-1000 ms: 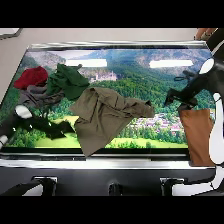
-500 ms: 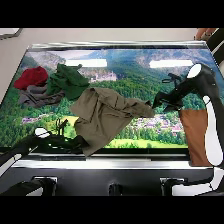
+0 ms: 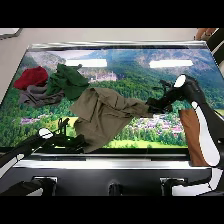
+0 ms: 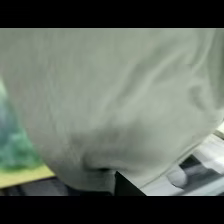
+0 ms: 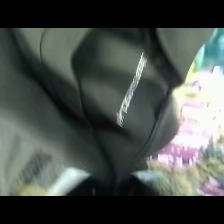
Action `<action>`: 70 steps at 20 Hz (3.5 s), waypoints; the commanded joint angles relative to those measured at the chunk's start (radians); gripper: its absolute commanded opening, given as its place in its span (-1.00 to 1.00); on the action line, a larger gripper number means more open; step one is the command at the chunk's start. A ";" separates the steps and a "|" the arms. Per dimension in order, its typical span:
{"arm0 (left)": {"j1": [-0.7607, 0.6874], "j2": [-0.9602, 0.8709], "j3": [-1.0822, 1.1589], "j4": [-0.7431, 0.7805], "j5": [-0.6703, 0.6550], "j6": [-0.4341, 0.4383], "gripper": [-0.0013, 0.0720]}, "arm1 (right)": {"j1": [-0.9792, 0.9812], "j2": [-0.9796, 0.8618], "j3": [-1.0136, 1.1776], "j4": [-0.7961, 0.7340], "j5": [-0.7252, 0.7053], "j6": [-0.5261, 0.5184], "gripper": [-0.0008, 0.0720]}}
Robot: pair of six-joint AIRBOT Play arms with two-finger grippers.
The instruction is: Fold the shirts.
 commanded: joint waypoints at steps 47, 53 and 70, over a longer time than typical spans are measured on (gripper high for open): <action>0.415 0.333 1.106 0.328 -0.093 0.111 -0.89 | -0.006 0.562 0.408 -0.097 -0.600 0.001 -0.87; 0.415 0.405 1.514 0.301 0.010 0.025 -0.89 | -0.006 0.900 0.492 -0.127 -0.695 0.005 -0.87; 0.412 0.051 0.929 0.477 -0.145 0.041 -0.89 | -0.006 0.242 0.467 -0.304 -0.309 0.036 -0.86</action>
